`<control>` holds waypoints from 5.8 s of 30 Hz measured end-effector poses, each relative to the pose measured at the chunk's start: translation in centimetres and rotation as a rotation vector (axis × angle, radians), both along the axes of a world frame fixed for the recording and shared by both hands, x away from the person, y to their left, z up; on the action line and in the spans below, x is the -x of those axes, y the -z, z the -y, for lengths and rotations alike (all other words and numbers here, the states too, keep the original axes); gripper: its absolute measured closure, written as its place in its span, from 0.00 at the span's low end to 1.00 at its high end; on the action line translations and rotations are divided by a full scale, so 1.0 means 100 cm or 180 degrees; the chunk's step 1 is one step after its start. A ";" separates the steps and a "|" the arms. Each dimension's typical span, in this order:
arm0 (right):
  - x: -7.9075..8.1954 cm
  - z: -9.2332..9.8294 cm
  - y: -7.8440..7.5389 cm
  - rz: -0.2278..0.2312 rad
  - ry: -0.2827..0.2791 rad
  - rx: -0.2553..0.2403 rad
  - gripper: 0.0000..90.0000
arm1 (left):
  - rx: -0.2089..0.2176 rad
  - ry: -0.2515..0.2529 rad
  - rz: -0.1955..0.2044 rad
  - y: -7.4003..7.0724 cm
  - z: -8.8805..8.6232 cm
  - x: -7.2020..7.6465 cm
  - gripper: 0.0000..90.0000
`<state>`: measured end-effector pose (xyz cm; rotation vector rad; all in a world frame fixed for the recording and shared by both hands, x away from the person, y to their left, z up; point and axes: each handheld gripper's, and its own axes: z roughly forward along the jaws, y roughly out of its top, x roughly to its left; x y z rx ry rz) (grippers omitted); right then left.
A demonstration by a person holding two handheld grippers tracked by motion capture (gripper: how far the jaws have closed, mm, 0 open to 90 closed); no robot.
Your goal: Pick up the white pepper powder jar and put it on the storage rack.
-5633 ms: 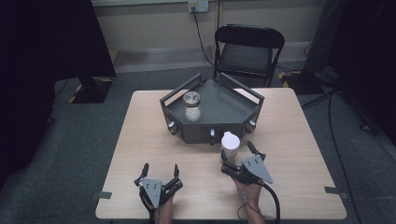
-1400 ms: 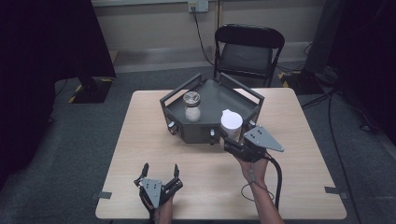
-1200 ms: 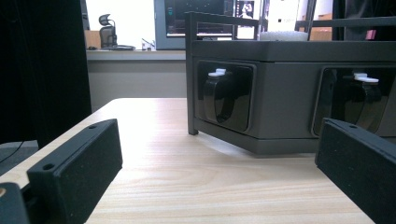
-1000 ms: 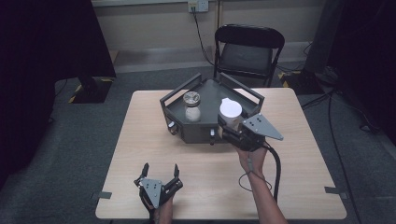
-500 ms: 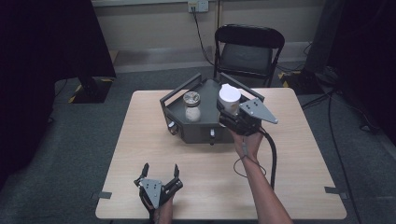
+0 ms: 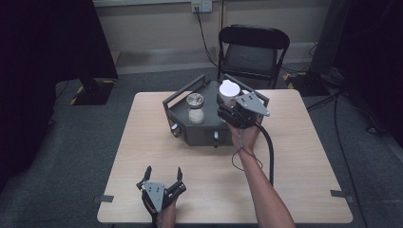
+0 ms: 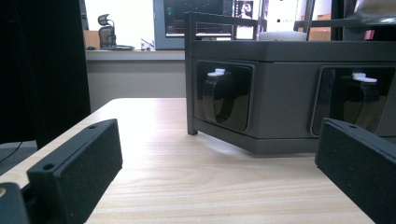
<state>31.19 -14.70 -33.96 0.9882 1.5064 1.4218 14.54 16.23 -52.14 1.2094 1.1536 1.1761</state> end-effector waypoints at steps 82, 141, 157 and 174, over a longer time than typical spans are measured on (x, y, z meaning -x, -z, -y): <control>-0.005 -0.009 0.032 0.0005 0.0137 -0.0061 0.00 | -0.0001 -0.0017 0.0001 0.000 0.001 0.000 0.00; 0.083 0.043 0.069 0.0286 0.0039 -0.0159 0.00 | -0.0002 -0.0020 0.0001 0.000 0.001 0.000 0.00; 0.107 0.044 0.086 0.0302 0.0124 -0.0151 0.00 | -0.0003 -0.0020 0.0001 0.000 0.001 0.000 0.00; 0.128 0.050 0.111 0.0261 0.0257 -0.0146 0.00 | -0.0002 -0.0020 0.0002 0.000 0.001 0.000 0.00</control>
